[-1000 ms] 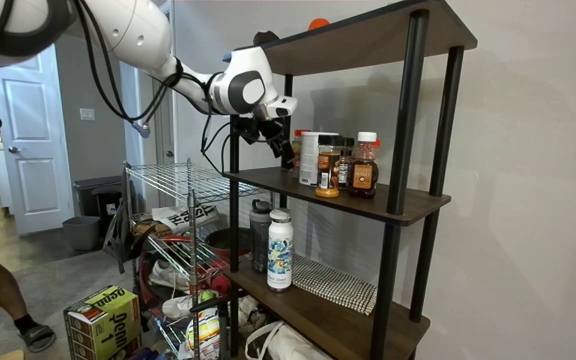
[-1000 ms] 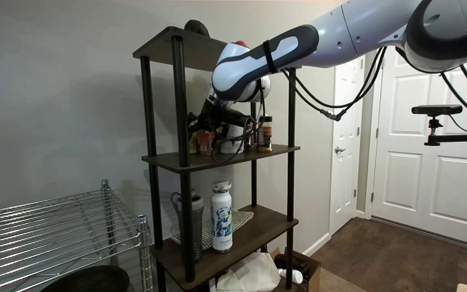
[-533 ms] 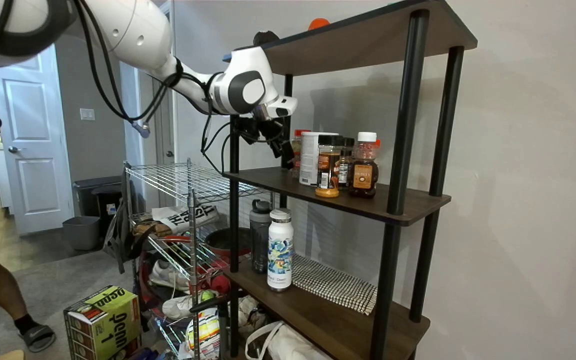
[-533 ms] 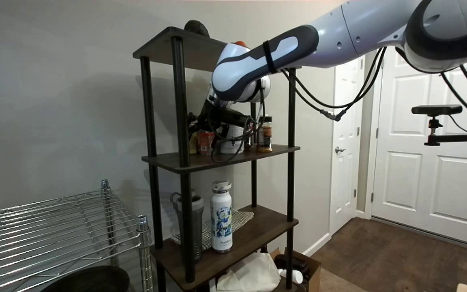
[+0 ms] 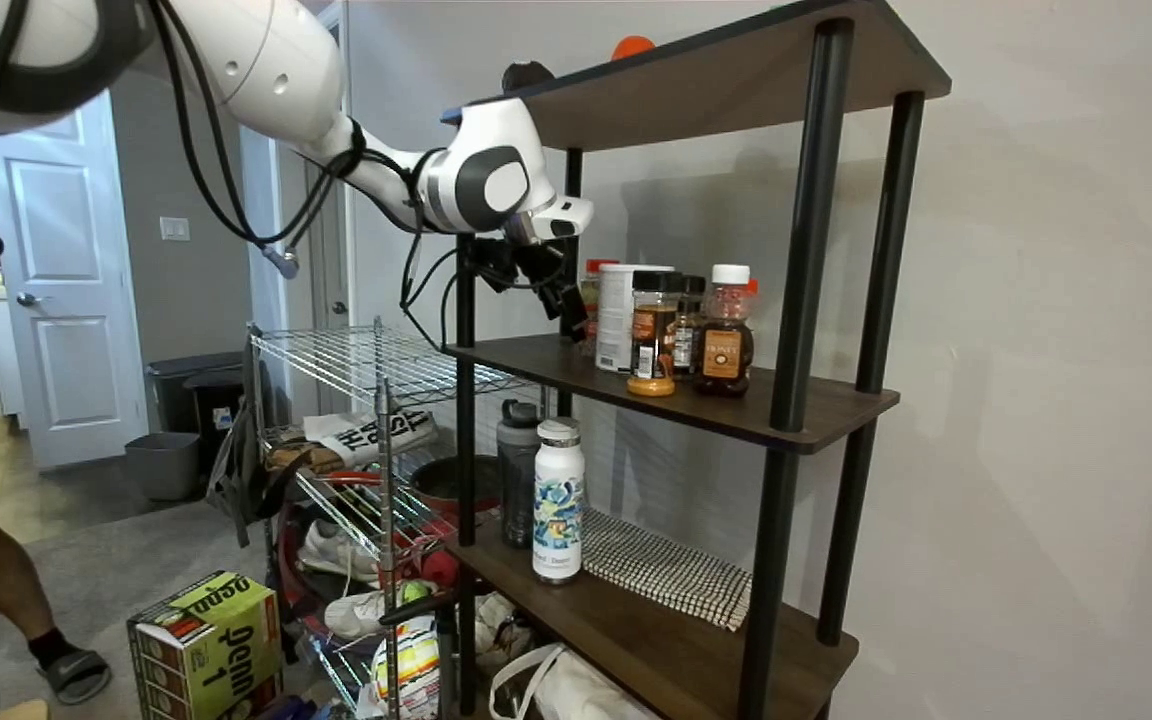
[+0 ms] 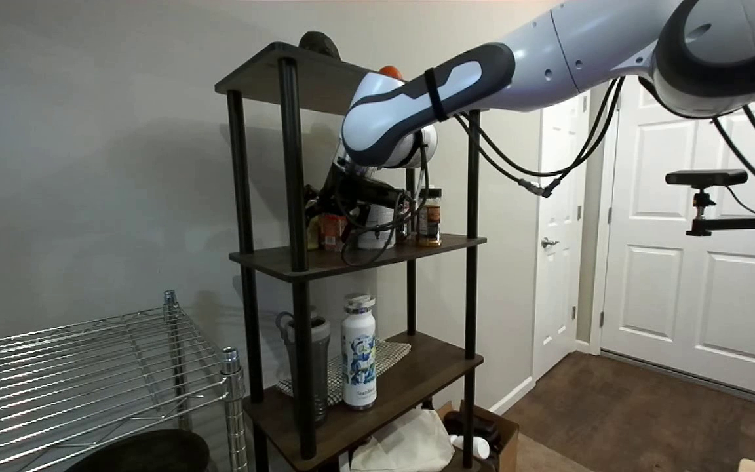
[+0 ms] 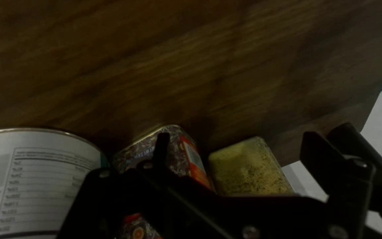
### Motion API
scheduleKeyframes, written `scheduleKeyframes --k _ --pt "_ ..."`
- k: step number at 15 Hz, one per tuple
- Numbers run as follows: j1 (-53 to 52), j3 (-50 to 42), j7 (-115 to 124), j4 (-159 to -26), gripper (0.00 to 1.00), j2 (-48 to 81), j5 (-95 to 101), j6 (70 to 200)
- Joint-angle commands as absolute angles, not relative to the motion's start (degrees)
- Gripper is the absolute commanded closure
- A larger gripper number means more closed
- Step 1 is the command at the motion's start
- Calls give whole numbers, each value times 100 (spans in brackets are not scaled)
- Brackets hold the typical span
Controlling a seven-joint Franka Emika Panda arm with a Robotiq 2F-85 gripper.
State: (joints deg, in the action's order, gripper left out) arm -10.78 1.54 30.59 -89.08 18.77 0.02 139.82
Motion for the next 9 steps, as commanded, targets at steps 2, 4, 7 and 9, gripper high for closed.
scheduleKeyframes --k 2,4,7,9 --pt "-1093 138 3064 -9062 0 1754 -40 14154" --pt "-1079 137 3052 -9142 0 1691 -65 14264" --pt "-1058 137 3048 -9270 0 1617 -104 14450" --pt "-1059 131 3057 -9355 0 1574 -94 14521"
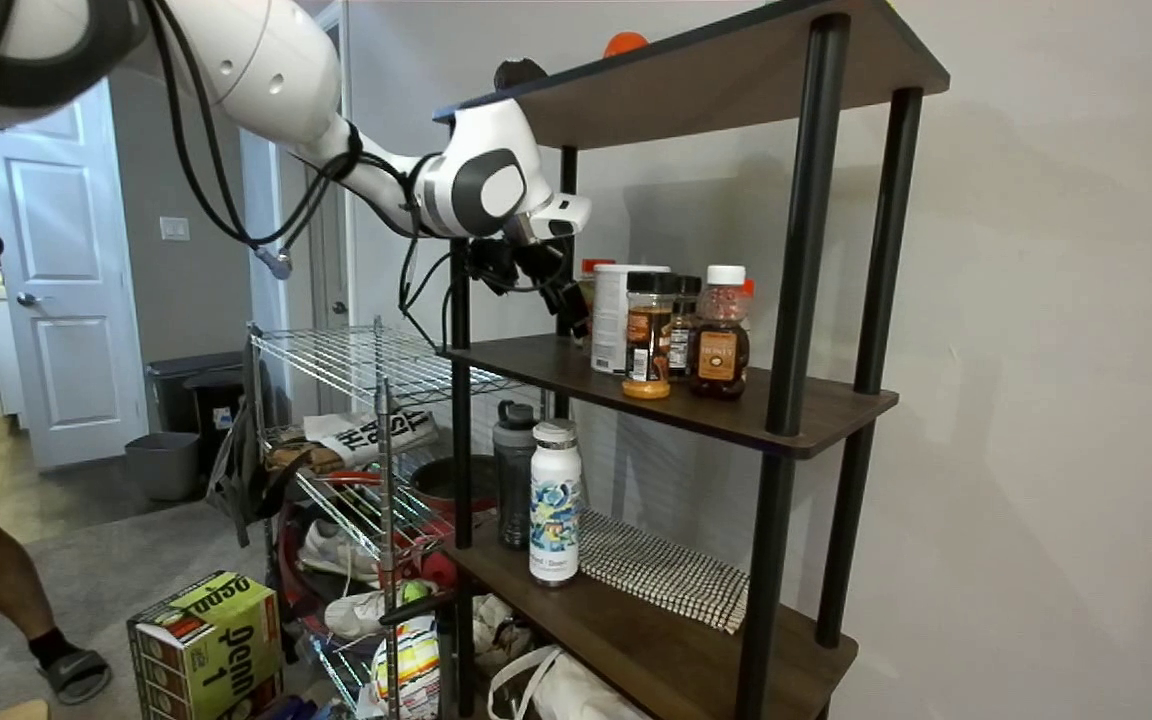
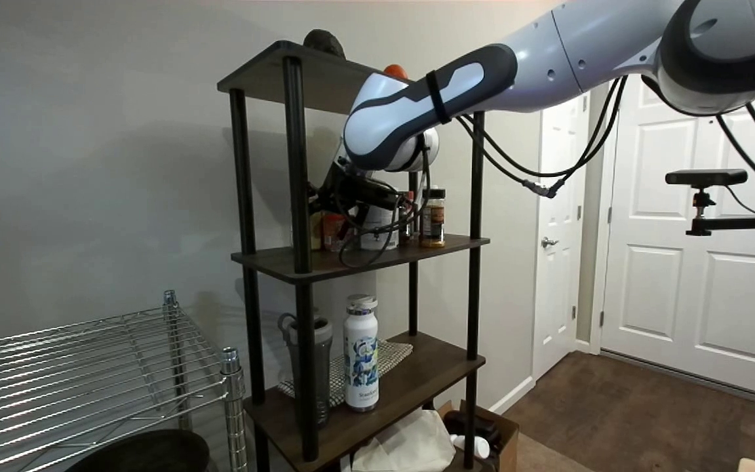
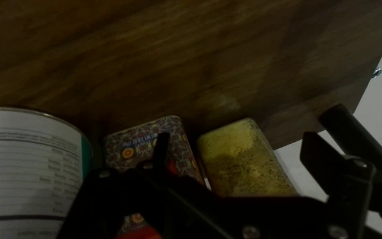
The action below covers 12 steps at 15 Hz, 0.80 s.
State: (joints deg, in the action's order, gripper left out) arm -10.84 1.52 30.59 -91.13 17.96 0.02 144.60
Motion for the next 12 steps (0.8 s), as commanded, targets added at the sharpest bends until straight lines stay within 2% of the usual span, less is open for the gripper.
scheduleKeyframes --k 1,12 --pt "-1059 130 3061 -9394 0 1555 -95 14560" --pt "-916 170 2848 -9834 0 1251 -288 14754"
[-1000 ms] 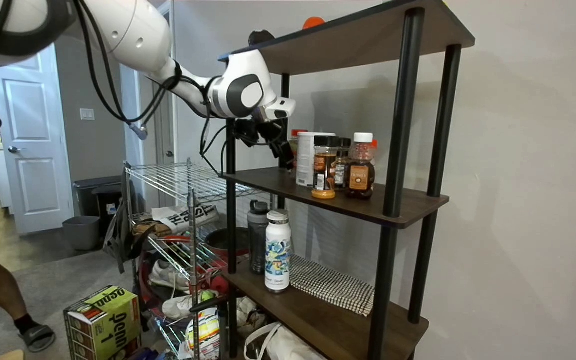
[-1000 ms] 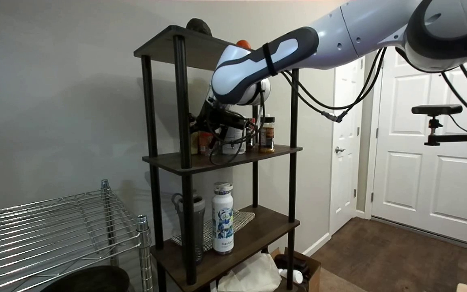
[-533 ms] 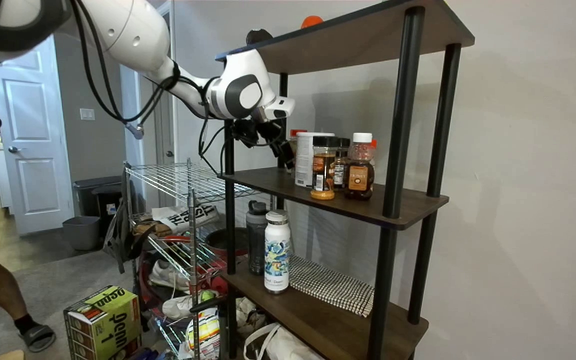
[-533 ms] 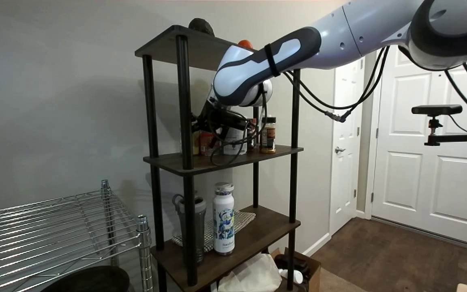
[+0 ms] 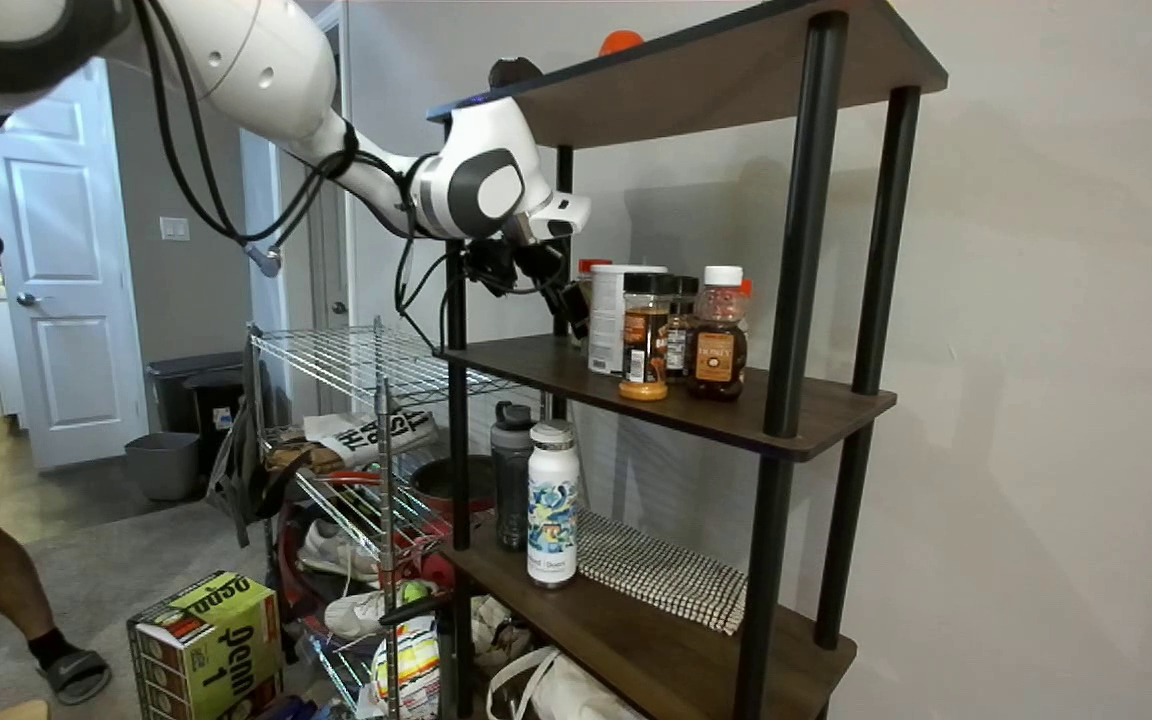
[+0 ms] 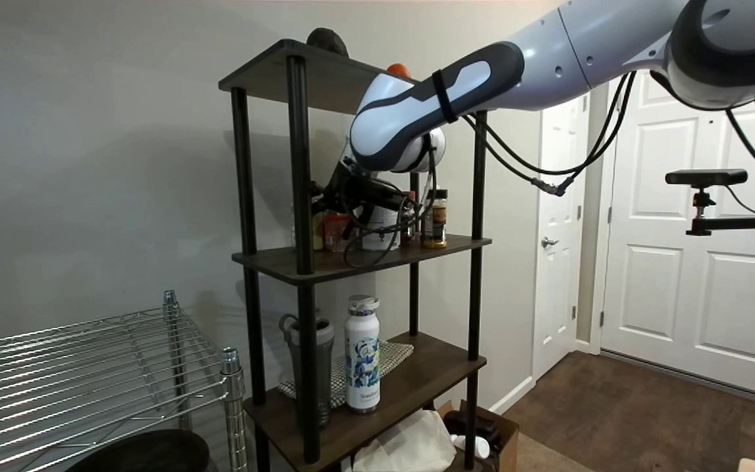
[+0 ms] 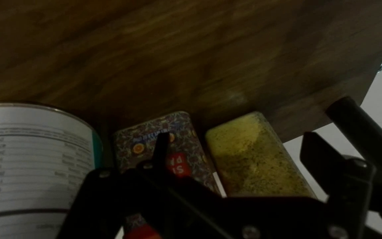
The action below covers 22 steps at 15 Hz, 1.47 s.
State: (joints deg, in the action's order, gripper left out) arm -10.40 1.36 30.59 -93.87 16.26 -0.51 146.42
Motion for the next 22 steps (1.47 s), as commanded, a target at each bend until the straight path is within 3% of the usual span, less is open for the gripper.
scheduleKeyframes --k 1,22 --pt "-897 172 2824 -9917 0 1193 -305 14759" --pt "-775 254 2436 -11364 0 159 -260 15484"
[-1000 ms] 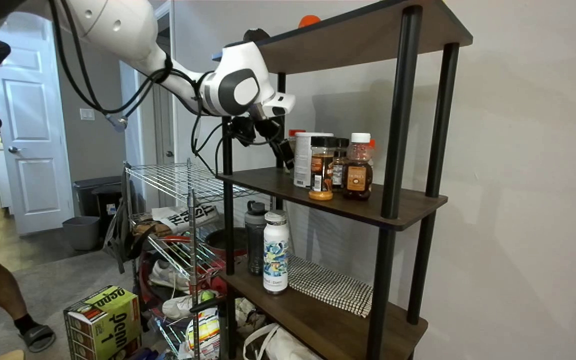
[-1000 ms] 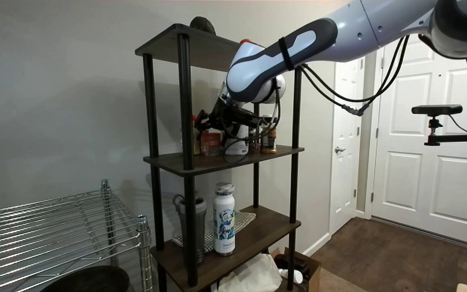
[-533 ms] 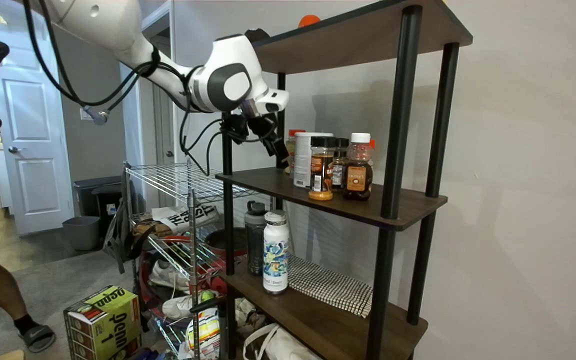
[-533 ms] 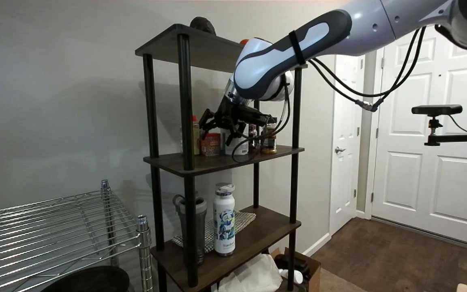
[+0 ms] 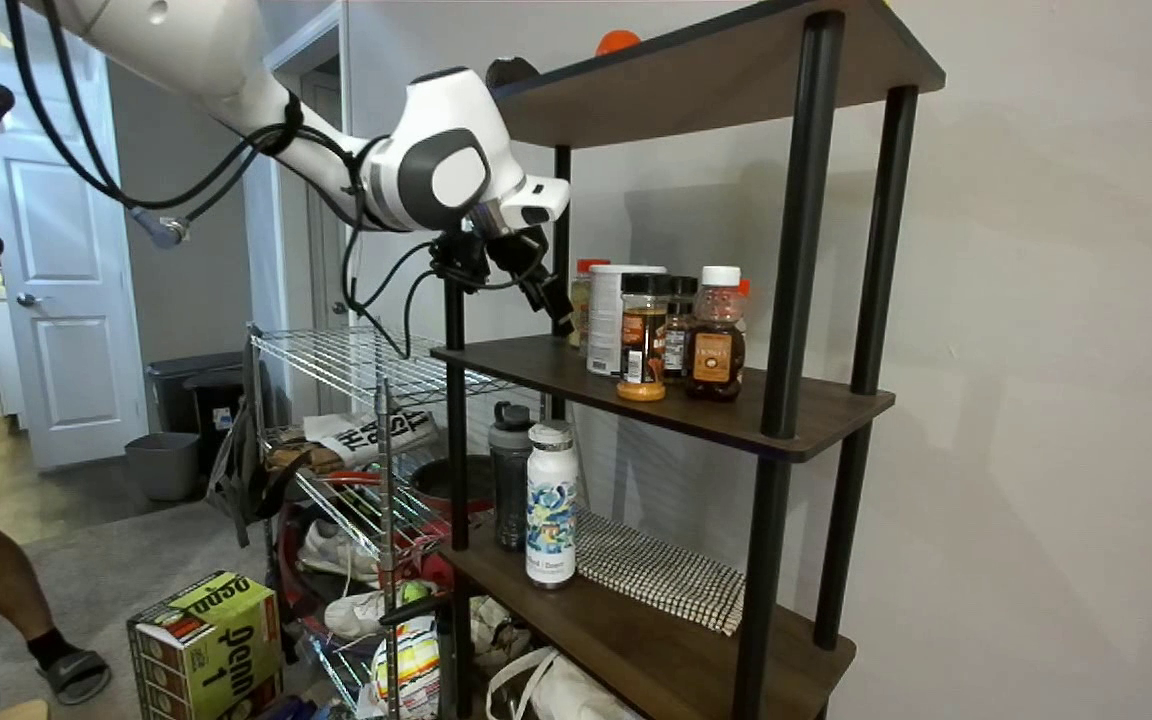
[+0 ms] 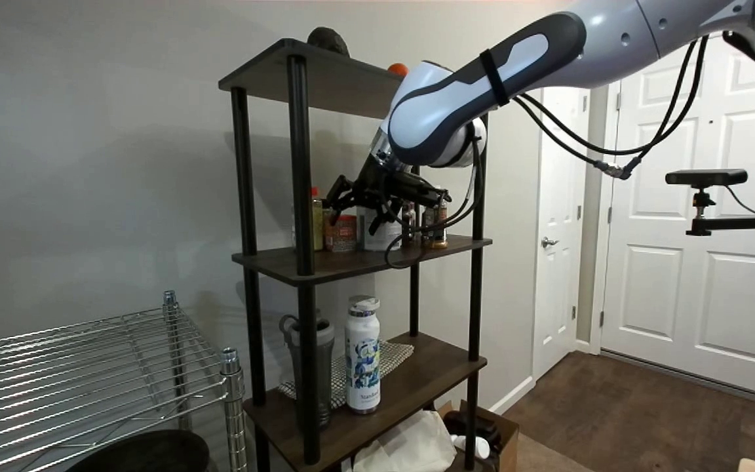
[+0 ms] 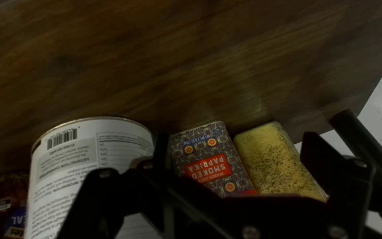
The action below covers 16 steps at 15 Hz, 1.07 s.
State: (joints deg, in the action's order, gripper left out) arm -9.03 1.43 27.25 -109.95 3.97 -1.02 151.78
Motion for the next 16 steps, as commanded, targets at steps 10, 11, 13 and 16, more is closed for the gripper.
scheduleKeyframes --k 10,11,13,16 --pt "-791 308 2391 -11602 0 298 -400 16192" --pt "-789 314 2374 -11615 0 307 -422 16240" --pt "-788 322 2363 -11635 0 330 -449 16326" --pt "-790 337 2336 -11640 0 349 -511 16415"
